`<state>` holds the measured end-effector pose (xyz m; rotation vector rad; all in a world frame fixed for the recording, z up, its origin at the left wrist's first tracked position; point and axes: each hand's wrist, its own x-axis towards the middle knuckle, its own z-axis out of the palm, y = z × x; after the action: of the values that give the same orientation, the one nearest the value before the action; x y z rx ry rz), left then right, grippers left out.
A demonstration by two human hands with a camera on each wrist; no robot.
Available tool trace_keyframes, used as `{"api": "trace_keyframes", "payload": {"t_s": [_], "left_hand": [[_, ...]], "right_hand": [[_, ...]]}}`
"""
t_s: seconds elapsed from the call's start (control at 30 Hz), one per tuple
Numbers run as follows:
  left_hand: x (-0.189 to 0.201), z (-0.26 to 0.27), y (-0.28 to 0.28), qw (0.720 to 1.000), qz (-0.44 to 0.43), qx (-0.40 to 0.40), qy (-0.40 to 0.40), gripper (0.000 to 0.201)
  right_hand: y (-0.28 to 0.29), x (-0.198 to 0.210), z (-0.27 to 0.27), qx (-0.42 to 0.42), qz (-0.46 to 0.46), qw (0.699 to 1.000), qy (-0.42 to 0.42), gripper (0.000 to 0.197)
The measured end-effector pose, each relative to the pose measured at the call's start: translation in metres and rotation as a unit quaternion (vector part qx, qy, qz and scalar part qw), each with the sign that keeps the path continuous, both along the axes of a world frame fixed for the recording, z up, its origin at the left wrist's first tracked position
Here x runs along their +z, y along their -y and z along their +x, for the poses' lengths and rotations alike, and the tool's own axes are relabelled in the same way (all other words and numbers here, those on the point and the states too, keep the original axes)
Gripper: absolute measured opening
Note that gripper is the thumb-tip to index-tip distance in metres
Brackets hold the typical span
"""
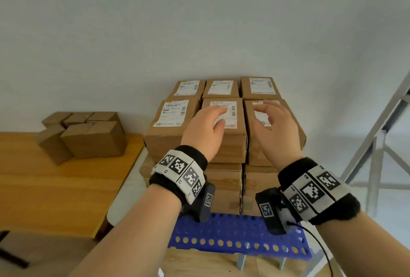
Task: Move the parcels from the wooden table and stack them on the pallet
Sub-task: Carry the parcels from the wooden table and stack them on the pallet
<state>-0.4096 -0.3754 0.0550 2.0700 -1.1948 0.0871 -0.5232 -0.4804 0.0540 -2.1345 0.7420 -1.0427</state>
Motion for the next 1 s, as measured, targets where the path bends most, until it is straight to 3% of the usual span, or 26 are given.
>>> {"api": "trace_keyframes", "payload": {"t_s": [0.23, 0.43, 0.8, 1.0], "left_hand": [[0.015, 0.017, -0.082, 0.992, -0.053, 0.114, -0.027, 0.036], [0.014, 0.058, -0.166, 0.980, -0.081, 0.173, -0.048, 0.034], [0.016, 0.176, -0.353, 0.973, -0.095, 0.207, -0.029, 0.034], [0.002, 0.237, -0.412, 0.970, -0.087, 0.220, -0.058, 0.033]], "right_hand": [[-0.055, 0.002, 0.050, 0.137, 0.105, 0.984, 0.052, 0.023], [-0.126, 0.006, 0.096, 0.213, 0.120, 0.969, 0.045, 0.021], [-0.300, 0.003, 0.236, 0.266, 0.131, 0.953, 0.062, 0.014], [-0.356, -0.008, 0.298, 0.274, 0.143, 0.951, 0.028, 0.014]]}}
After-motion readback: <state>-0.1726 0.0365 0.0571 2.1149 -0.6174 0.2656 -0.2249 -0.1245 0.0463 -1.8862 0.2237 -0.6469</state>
